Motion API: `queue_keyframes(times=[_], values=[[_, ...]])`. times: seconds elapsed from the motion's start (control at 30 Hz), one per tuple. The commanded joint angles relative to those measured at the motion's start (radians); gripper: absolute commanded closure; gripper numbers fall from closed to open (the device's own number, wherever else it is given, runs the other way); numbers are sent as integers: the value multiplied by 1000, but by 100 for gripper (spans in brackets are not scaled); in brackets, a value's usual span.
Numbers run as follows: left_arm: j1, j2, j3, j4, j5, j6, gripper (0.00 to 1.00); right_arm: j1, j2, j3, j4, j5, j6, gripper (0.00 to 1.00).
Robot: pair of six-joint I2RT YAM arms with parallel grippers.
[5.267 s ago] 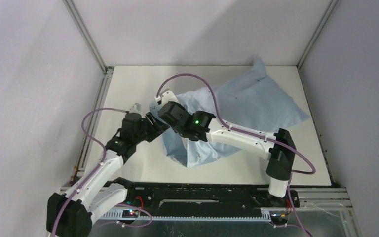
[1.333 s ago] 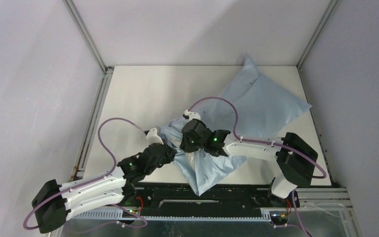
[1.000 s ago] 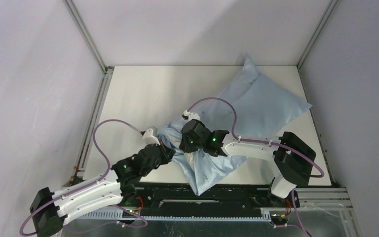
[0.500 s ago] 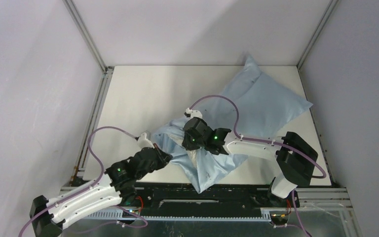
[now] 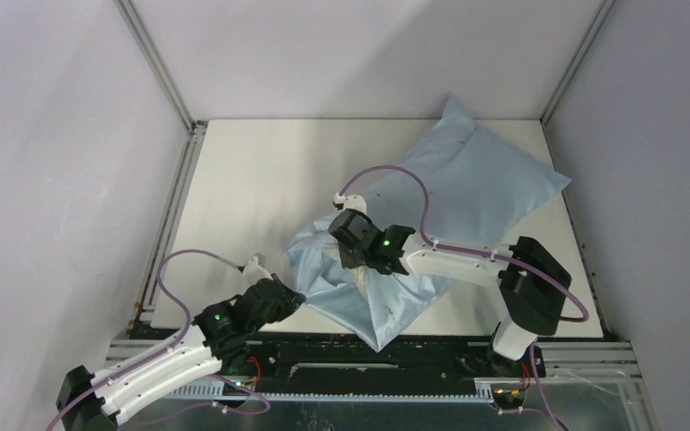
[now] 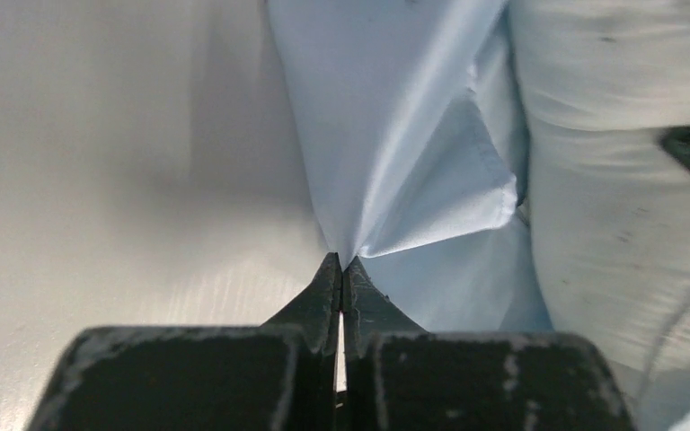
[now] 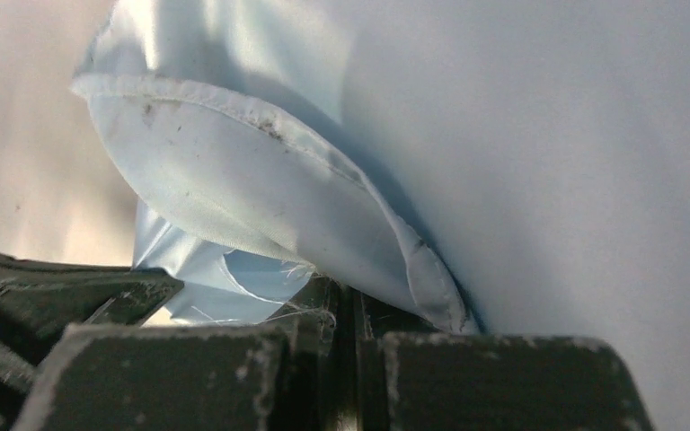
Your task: Put the pillow into the pillowcase
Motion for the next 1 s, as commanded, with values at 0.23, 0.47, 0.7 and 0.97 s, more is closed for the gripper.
queue_keyframes(times=[0.23, 0.47, 0.7, 0.97], values=[[5, -23, 50, 78, 14, 180, 98, 65, 193, 42, 63, -53, 43, 100], [4, 22, 171, 11, 5, 244, 60, 62, 194, 41, 82, -68, 44, 100], [2, 180, 381, -102, -30, 301, 54, 60, 190, 41, 86, -69, 43, 100], [-11, 486, 485, -54, -71, 364, 54, 29, 190, 13, 146, -165, 70, 100]])
